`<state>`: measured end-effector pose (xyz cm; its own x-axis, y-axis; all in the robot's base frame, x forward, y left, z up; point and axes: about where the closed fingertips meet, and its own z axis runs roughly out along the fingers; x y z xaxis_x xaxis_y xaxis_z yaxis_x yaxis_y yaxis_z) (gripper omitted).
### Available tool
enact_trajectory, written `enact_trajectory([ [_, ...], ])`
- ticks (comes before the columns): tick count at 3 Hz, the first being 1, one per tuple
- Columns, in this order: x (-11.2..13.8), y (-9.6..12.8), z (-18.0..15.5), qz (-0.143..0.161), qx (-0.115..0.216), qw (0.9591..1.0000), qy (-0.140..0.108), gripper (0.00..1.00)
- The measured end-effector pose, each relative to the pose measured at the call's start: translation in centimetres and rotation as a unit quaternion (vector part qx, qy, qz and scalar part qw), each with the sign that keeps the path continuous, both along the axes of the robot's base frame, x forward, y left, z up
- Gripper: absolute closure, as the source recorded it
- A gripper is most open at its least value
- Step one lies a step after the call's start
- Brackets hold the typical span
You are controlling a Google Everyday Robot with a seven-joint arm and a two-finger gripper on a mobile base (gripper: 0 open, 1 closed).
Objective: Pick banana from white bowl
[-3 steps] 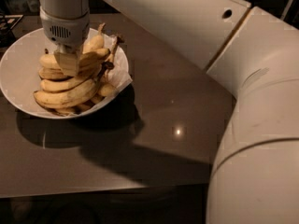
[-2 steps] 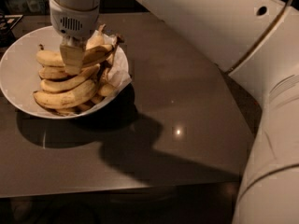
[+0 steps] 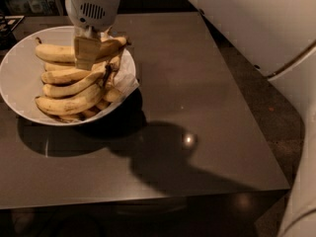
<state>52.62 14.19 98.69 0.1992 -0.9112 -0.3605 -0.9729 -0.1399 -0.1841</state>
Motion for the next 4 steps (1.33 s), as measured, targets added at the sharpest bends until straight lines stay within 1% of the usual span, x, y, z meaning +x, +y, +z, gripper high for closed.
enact_trajectory([
  [1,-1.1,-0.8,0.5,0.028,0.016,0.9995,-0.004,1.0],
  [2,-1.1,-0.8,0.5,0.028,0.016,0.9995,-0.004,1.0],
  [3,-2.0,-1.3,0.1,0.023,0.025,0.9994,-0.004,1.0],
  [4,-3.6,-2.6,-0.3,0.003,0.029,0.9996,0.001,1.0],
])
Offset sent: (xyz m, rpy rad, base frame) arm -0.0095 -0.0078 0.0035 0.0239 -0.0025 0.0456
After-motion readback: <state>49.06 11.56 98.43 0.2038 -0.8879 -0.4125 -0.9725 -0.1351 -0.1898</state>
